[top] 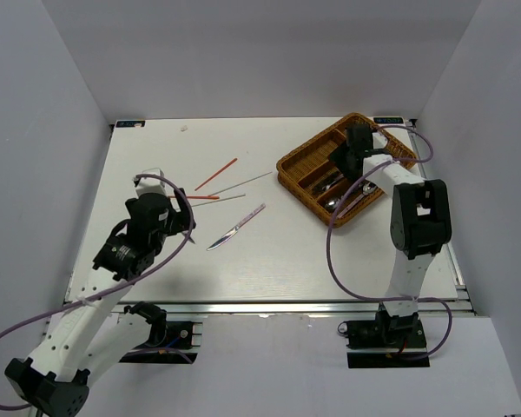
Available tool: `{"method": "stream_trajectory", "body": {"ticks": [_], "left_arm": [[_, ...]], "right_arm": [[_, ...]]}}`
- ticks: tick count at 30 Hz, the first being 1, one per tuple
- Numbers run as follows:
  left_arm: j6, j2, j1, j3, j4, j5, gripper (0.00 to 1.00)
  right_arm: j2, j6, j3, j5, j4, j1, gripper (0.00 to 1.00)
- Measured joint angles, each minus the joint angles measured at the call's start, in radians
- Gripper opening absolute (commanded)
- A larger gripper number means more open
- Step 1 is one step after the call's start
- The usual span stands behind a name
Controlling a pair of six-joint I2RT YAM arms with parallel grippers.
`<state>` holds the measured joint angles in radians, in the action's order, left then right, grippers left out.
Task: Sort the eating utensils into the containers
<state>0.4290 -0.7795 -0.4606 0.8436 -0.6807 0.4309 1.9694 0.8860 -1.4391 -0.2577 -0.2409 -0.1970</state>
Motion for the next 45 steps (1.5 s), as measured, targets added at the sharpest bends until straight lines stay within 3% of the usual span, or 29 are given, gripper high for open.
{"method": "stream_trajectory", "body": {"ticks": [6, 12, 15, 18, 22, 27, 32, 38, 44, 45], "left_arm": [[-0.01, -0.029, 0.0, 0.0, 0.013, 0.006, 0.98], [0.002, 0.013, 0.0, -0.021, 0.034, 0.092, 0.98], [0.023, 0.032, 0.0, -0.021, 0.033, 0.166, 0.98], [0.041, 0.051, 0.0, -0.023, 0.028, 0.22, 0.98], [0.049, 0.085, 0.0, -0.029, 0.029, 0.256, 0.98], [0.054, 0.089, 0.0, -0.03, 0.029, 0.282, 0.98], [0.054, 0.087, 0.0, -0.032, 0.029, 0.286, 0.98], [0.051, 0.087, 0.0, -0.033, 0.029, 0.282, 0.98], [0.05, 0.087, 0.0, -0.033, 0.03, 0.273, 0.98], [0.05, 0.087, 0.0, -0.033, 0.03, 0.271, 0.98]], "right_arm": [[-0.11, -0.002, 0.044, 0.001, 0.004, -0.003, 0.89], [-0.252, -0.142, 0.048, 0.072, 0.069, -0.025, 0.89], [-0.26, -0.337, 0.031, 0.241, 0.152, -0.073, 0.89], [-0.19, -0.601, -0.046, 0.415, 0.129, -0.158, 0.89], [-0.033, -0.991, -0.174, 0.464, -0.001, -0.325, 0.89], [0.143, -1.349, -0.232, 0.449, -0.173, -0.515, 0.87], [0.218, -1.569, -0.233, 0.489, -0.255, -0.568, 0.86], [0.221, -1.68, -0.233, 0.5, -0.229, -0.56, 0.82], [0.277, -1.721, -0.32, 0.537, -0.274, -0.561, 0.68], [0.285, -1.725, -0.334, 0.548, -0.286, -0.561, 0.61]]}}
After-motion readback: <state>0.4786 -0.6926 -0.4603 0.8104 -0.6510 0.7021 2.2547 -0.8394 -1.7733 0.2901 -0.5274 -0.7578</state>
